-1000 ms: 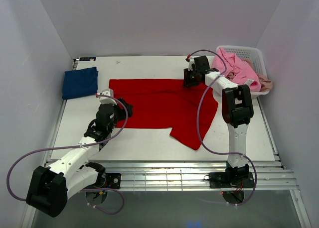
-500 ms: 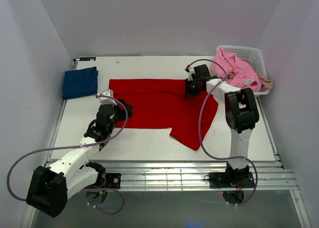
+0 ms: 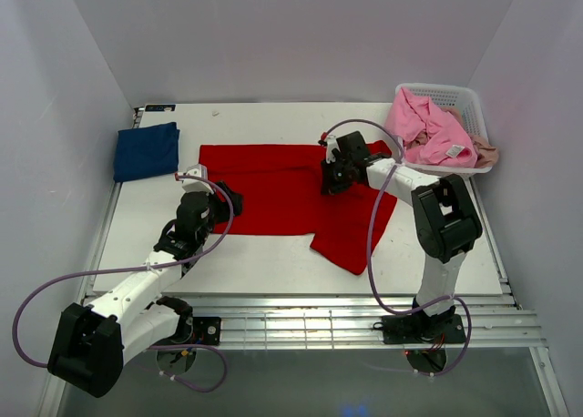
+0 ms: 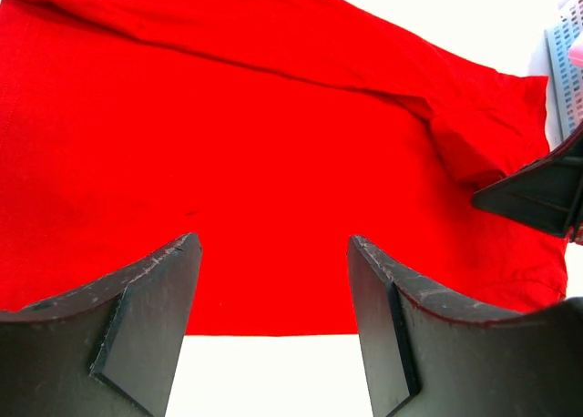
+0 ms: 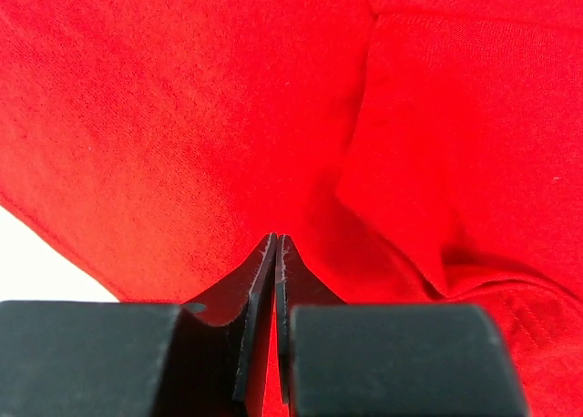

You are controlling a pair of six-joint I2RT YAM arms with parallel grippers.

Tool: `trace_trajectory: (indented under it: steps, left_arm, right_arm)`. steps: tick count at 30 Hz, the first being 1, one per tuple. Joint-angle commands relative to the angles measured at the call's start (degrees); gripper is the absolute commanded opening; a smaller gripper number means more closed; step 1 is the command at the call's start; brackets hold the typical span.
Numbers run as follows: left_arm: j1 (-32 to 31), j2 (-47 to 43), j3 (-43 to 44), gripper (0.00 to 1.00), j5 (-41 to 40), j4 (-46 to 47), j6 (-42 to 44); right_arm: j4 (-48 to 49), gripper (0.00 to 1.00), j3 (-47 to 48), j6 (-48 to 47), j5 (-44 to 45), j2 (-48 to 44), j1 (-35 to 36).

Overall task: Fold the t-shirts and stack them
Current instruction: Fold the flattened tshirt in 1/3 of the way

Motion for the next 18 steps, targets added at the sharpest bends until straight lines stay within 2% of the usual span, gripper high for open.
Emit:
trace_trajectory:
  steps: [1, 7, 13, 14, 18]
  left_arm:
    - [-0.1, -1.3, -0.6, 0.76, 1.1, 0.5, -0.4]
    - [-0.1, -1.1, -0.8, 0.76, 0.8, 0.5, -0.4]
    - [-0.1, -0.9, -0.7, 0.76, 0.7, 0.5, -0.4]
    - [-0.1, -0.9, -0.6, 0.76, 0.6, 0.6, -0.4]
    - [-0.1, -0.9, -0.5, 0.76, 0.7, 0.6, -0.4]
  right_arm:
    - [0.4, 0.08, -0.7, 1.0, -0.3, 0.3, 1.0]
    - [3.2, 0.08, -3.6, 2.0, -1.8, -2.9, 1.6]
    - [5.4, 0.18, -1.5, 2.1, 7.2, -8.6, 1.3]
    - [5.8, 0.21, -1.1, 2.1, 8.1, -8.7, 1.3]
    - [5.8, 0.46, 1.3, 1.2, 11.4, -6.8, 0.8]
